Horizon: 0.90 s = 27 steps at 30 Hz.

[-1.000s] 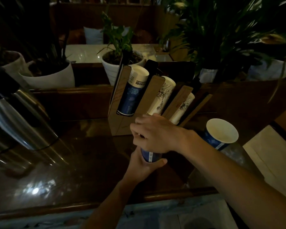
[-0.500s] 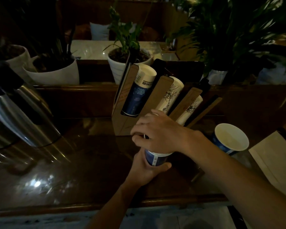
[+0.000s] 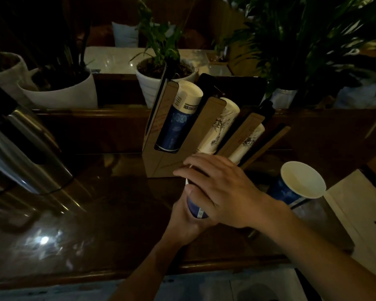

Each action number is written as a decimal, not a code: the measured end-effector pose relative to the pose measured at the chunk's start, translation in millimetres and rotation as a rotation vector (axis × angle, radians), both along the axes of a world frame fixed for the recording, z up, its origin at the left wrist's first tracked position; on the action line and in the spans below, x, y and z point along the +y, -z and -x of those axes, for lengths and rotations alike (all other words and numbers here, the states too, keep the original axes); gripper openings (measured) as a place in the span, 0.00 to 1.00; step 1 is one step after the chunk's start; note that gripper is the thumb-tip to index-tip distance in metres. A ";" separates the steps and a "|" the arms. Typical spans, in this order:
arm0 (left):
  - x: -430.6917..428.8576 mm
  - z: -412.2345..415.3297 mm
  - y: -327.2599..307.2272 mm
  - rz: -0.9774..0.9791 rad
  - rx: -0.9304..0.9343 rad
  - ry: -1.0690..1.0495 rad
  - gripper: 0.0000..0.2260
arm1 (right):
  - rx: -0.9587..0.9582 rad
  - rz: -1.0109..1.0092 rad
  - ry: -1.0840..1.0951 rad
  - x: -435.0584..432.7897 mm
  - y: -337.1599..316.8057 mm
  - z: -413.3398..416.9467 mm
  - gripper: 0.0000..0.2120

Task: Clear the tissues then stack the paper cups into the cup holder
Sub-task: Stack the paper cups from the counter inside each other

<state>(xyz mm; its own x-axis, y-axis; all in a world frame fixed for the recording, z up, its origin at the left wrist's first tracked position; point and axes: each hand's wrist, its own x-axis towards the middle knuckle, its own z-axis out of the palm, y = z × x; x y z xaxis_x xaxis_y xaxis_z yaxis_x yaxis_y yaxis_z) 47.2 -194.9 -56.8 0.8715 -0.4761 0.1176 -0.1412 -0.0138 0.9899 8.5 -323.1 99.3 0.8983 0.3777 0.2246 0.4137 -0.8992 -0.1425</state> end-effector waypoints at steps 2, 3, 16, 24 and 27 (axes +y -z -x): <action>-0.1 -0.8 0.5 0.015 -0.012 0.002 0.38 | 0.003 -0.002 0.008 0.7 -0.2 -0.8 0.21; -0.1 -1.7 0.2 0.016 -0.018 0.004 0.38 | 0.000 -0.005 0.004 1.0 -0.2 -1.5 0.20; 2.0 3.4 -9.2 -0.038 -0.001 0.006 0.31 | -0.186 -0.326 0.133 7.4 17.1 2.5 0.19; -11.1 13.7 -6.2 -0.048 0.087 -0.079 0.37 | -0.067 -0.458 0.064 -23.3 -2.6 17.6 0.19; -22.4 18.8 -5.7 -0.071 0.073 -0.095 0.38 | -0.142 -0.472 0.108 -49.2 -10.5 29.5 0.15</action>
